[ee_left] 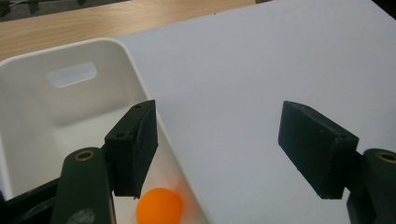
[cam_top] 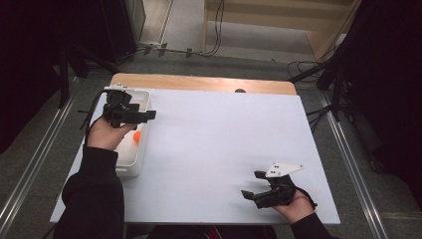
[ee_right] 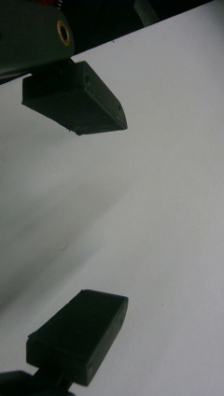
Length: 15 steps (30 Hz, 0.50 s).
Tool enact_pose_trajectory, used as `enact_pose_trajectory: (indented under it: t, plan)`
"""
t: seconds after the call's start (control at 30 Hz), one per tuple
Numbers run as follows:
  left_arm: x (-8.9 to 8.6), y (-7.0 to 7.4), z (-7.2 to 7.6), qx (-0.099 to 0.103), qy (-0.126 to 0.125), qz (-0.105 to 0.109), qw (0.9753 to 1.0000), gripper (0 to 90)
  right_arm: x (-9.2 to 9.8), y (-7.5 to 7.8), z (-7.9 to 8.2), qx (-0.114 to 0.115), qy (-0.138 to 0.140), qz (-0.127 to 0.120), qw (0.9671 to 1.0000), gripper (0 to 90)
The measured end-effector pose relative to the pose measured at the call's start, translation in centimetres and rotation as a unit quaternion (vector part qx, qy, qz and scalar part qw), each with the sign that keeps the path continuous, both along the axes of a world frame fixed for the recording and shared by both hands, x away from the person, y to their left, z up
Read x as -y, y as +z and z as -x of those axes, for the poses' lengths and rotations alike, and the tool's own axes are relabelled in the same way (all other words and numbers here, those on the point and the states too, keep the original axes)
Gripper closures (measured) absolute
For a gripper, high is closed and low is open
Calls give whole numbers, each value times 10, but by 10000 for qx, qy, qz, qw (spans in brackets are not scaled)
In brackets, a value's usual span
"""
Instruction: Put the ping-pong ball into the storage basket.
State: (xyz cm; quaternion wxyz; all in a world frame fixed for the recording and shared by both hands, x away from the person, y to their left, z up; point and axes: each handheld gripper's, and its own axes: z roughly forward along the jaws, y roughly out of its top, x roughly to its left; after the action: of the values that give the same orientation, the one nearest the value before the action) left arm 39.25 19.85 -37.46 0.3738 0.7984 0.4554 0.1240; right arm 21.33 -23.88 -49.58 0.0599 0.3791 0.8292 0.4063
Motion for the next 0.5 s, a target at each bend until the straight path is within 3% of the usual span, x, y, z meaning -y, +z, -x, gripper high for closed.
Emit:
enact_pose_trajectory:
  t: [0.5]
  plan:
    - [26,-2,0,-78,-459,125,9988,291,3,0,3,-13,-64,-20,10000,127]
